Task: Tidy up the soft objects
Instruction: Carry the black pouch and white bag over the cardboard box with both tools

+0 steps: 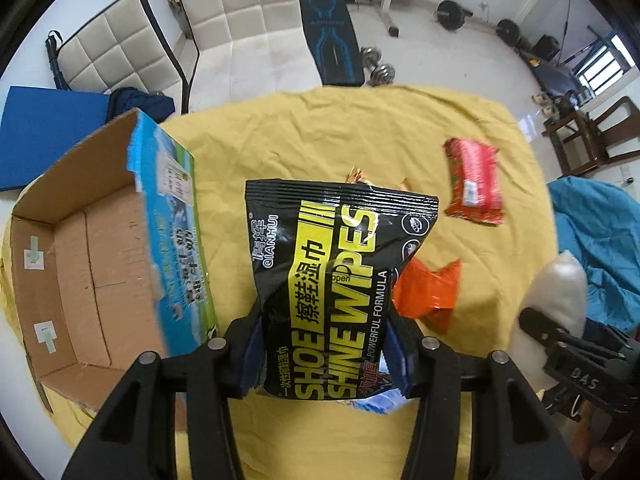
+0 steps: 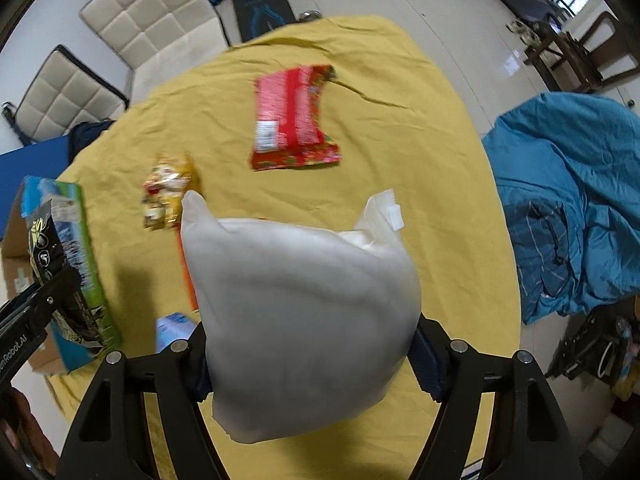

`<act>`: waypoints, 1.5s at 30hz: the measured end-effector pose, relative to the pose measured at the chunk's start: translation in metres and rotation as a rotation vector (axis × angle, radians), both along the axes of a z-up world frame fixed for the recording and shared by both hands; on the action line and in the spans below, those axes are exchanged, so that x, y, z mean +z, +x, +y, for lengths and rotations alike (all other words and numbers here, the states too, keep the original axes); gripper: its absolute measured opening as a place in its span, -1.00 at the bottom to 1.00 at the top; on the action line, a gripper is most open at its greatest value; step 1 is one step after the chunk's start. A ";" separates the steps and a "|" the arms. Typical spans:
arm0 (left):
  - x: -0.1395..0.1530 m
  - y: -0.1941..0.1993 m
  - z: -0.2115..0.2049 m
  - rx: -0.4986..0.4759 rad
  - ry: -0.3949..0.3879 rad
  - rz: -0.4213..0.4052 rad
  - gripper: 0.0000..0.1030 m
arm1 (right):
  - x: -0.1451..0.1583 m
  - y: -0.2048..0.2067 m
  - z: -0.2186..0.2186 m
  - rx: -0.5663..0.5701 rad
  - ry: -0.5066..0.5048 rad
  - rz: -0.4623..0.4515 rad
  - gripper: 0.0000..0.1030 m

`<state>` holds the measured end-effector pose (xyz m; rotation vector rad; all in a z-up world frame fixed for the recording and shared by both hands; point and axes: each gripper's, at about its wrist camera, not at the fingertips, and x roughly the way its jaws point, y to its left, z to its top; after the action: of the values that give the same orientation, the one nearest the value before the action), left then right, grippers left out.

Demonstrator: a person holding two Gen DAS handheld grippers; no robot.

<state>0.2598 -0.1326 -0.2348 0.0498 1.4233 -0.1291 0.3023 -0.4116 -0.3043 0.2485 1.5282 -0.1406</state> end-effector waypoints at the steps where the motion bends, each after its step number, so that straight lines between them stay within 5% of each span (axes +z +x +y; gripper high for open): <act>1: 0.005 0.001 0.003 0.003 -0.008 -0.007 -0.07 | 0.010 -0.003 0.008 0.010 0.010 -0.011 0.50; 12: 0.043 0.018 0.065 0.108 -0.143 -0.064 -0.07 | 0.075 0.005 0.065 0.139 0.092 -0.123 0.50; 23: 0.043 0.030 0.183 0.211 -0.113 -0.066 -0.07 | 0.100 0.035 0.209 0.296 0.150 -0.147 0.50; 34: -0.003 0.063 0.292 0.313 -0.139 0.018 -0.07 | 0.061 0.091 0.351 0.395 0.137 -0.110 0.50; 45: -0.059 0.099 0.329 0.335 -0.213 0.109 -0.06 | -0.006 0.129 0.410 0.427 0.091 -0.051 0.50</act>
<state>0.3588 0.1964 -0.2936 -0.3744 1.4987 -0.0055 0.4313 -0.0014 -0.3103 -0.0062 1.5058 0.2714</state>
